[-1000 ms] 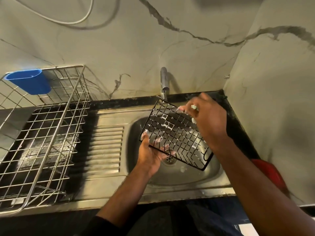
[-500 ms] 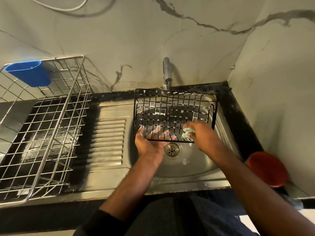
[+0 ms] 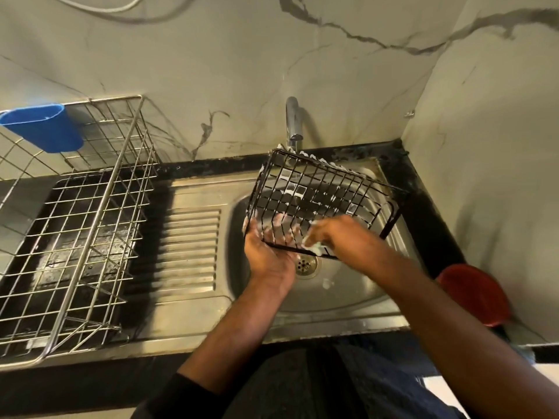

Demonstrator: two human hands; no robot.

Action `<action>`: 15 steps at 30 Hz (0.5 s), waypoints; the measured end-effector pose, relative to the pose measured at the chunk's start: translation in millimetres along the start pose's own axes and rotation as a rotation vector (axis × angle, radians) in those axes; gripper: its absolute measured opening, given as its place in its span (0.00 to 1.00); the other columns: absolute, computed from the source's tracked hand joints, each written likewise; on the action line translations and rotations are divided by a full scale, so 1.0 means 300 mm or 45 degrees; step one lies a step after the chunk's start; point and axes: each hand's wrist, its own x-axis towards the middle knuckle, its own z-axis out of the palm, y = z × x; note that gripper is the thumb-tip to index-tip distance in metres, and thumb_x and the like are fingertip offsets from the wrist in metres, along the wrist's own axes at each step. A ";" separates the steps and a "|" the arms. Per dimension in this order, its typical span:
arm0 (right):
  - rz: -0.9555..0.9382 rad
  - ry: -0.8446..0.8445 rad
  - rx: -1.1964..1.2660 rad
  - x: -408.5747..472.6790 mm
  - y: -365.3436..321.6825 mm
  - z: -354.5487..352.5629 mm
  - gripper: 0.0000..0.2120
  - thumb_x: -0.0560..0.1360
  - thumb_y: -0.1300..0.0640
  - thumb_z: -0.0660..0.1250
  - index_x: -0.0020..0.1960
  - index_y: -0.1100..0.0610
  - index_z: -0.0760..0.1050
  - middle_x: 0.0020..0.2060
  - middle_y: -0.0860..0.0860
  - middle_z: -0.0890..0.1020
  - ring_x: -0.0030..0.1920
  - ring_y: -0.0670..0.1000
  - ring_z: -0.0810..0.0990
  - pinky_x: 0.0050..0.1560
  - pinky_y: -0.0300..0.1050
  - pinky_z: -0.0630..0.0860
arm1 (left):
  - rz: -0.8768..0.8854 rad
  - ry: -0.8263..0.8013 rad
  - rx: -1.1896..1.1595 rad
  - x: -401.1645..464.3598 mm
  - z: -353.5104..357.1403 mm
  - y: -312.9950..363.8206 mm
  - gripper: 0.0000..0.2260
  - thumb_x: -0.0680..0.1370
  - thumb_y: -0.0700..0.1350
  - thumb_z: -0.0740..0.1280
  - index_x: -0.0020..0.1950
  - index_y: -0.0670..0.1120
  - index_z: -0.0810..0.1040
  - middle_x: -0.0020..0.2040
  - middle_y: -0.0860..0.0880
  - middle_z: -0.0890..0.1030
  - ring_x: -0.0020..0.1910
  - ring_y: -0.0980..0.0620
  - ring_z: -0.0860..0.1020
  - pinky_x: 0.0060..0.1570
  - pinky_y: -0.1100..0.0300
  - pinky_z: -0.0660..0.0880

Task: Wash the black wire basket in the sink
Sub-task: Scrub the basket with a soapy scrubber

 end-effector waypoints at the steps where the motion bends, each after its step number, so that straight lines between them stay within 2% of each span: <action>1: 0.055 -0.001 -0.034 -0.007 0.040 -0.011 0.12 0.78 0.63 0.66 0.57 0.51 0.83 0.59 0.52 0.82 0.52 0.48 0.81 0.58 0.42 0.77 | -0.001 0.003 -0.011 0.003 0.002 0.009 0.12 0.86 0.48 0.56 0.57 0.49 0.79 0.48 0.42 0.82 0.43 0.45 0.82 0.51 0.45 0.80; 3: 0.130 0.008 -0.057 -0.014 0.097 -0.036 0.13 0.77 0.65 0.67 0.55 0.51 0.84 0.54 0.53 0.83 0.43 0.44 0.79 0.45 0.36 0.74 | -0.038 0.019 -0.041 0.010 -0.002 0.021 0.13 0.85 0.50 0.56 0.59 0.49 0.79 0.55 0.41 0.83 0.52 0.40 0.83 0.56 0.38 0.80; 5: 0.201 0.018 -0.061 -0.012 0.118 -0.042 0.10 0.78 0.62 0.67 0.53 0.51 0.83 0.51 0.53 0.82 0.40 0.42 0.76 0.39 0.34 0.67 | -0.069 0.024 -0.048 0.033 -0.021 0.018 0.15 0.84 0.53 0.57 0.66 0.51 0.77 0.61 0.40 0.81 0.60 0.35 0.81 0.61 0.31 0.75; 7: 0.296 0.112 -0.059 -0.071 0.174 -0.048 0.10 0.77 0.63 0.66 0.54 0.52 0.82 0.53 0.52 0.82 0.43 0.44 0.77 0.41 0.35 0.68 | -0.149 0.004 0.040 0.000 -0.001 -0.044 0.17 0.85 0.54 0.57 0.67 0.49 0.76 0.62 0.39 0.80 0.60 0.34 0.81 0.59 0.29 0.76; 10: 0.237 0.140 -0.002 -0.061 0.123 -0.018 0.14 0.78 0.66 0.65 0.55 0.50 0.82 0.55 0.50 0.83 0.46 0.45 0.79 0.45 0.34 0.70 | -0.182 -0.015 0.027 0.011 -0.003 -0.047 0.19 0.85 0.57 0.55 0.69 0.50 0.74 0.67 0.39 0.77 0.60 0.33 0.80 0.63 0.26 0.71; 12: 0.164 0.182 0.143 -0.060 0.075 -0.016 0.17 0.78 0.68 0.64 0.54 0.48 0.83 0.55 0.47 0.83 0.46 0.42 0.79 0.44 0.32 0.72 | -0.206 0.013 -0.017 0.021 -0.004 -0.040 0.22 0.85 0.58 0.55 0.76 0.51 0.68 0.73 0.38 0.72 0.67 0.31 0.75 0.67 0.25 0.67; 15: 0.172 0.442 0.287 -0.105 0.085 -0.026 0.18 0.78 0.67 0.65 0.56 0.47 0.83 0.56 0.43 0.83 0.47 0.39 0.79 0.45 0.28 0.74 | -0.274 0.045 0.048 0.007 0.001 -0.061 0.25 0.85 0.57 0.56 0.80 0.49 0.63 0.77 0.35 0.67 0.73 0.29 0.69 0.66 0.25 0.68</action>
